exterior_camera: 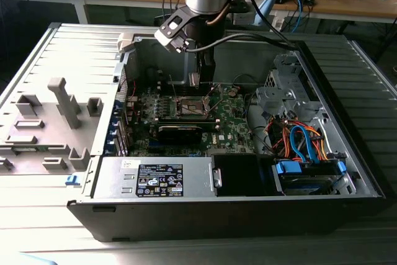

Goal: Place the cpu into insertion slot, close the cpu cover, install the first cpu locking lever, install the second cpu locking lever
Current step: 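Place the cpu into insertion slot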

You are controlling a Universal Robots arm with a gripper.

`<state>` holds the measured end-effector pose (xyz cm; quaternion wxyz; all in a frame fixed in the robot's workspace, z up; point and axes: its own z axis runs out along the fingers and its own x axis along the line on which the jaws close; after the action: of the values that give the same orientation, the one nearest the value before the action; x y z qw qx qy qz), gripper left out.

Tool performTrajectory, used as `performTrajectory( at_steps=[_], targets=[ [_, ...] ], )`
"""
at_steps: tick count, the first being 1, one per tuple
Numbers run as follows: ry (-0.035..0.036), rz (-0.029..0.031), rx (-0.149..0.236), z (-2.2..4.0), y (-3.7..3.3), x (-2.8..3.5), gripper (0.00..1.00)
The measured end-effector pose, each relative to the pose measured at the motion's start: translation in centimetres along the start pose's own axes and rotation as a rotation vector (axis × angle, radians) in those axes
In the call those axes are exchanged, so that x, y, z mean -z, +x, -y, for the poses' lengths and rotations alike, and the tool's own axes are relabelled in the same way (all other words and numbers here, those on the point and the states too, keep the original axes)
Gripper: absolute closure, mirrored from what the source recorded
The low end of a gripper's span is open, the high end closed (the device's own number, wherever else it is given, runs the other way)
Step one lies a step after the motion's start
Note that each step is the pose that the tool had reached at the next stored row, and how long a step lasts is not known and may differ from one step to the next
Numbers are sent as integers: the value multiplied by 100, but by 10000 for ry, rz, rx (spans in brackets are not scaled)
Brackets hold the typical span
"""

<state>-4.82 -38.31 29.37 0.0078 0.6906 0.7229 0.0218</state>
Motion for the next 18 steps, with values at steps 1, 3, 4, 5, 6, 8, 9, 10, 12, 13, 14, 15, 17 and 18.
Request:
performTrajectory(
  at_steps=[1,3,4,5,6,8,9,10,12,13,14,15,17,18],
  targets=[
    [0,0,0,0,0,-6,45],
    [0,0,0,1,0,-14,45],
    [-1,-1,0,1,0,-19,45],
    [0,0,0,1,0,-21,45],
    [0,-1,0,1,0,-24,45],
    [0,0,0,2,-1,-30,45],
    [0,0,0,2,-1,-33,45],
    [0,0,0,2,-1,-38,45],
    [0,1,-1,3,-1,-54,45],
    [0,0,0,3,-1,-56,45],
    [0,0,0,3,-1,-58,45],
    [0,0,0,3,-1,-59,45],
    [0,0,0,3,-1,-66,45],
    [0,0,-1,3,-1,-68,45]
  ],
)
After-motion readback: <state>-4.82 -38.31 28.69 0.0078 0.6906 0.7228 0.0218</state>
